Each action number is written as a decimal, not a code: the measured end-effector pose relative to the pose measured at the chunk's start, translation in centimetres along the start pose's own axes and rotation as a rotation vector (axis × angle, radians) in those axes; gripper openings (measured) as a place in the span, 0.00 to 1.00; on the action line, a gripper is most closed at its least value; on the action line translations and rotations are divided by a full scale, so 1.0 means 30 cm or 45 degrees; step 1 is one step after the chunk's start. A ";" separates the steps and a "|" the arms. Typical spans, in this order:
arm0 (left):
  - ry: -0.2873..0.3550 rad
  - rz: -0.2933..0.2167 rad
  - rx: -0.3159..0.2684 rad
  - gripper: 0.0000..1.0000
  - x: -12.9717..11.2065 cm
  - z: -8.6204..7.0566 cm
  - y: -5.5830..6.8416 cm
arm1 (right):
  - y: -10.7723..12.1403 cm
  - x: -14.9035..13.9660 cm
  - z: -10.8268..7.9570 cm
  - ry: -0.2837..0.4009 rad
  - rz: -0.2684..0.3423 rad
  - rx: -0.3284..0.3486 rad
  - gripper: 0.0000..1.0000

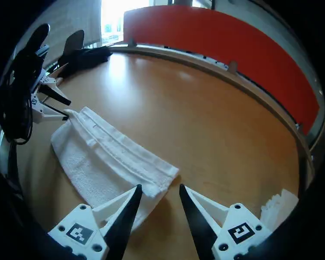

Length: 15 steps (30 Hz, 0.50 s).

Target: Fold towel

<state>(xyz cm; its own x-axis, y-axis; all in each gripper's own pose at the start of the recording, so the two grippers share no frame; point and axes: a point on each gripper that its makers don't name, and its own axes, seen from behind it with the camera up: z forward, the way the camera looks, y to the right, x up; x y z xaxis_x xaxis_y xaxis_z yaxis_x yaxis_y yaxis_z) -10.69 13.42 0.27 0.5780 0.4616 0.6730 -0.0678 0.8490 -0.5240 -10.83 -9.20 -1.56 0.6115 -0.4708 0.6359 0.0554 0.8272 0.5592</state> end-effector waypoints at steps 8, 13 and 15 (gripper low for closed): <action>0.011 -0.006 0.042 0.76 0.025 0.002 -0.042 | 0.029 0.036 0.005 0.025 0.008 -0.032 0.86; 0.013 -0.021 0.050 0.95 0.027 -0.003 -0.053 | 0.033 0.046 0.003 0.037 0.010 -0.031 0.97; 0.015 -0.026 0.052 0.95 0.028 -0.006 -0.054 | 0.036 0.049 0.001 0.040 0.007 -0.035 0.97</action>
<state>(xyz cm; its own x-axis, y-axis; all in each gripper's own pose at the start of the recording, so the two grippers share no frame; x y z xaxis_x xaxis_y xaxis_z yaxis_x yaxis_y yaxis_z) -9.95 12.37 1.57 0.5891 0.4411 0.6771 -0.0889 0.8682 -0.4882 -9.91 -9.02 -0.01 0.6362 -0.4569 0.6217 0.0736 0.8380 0.5406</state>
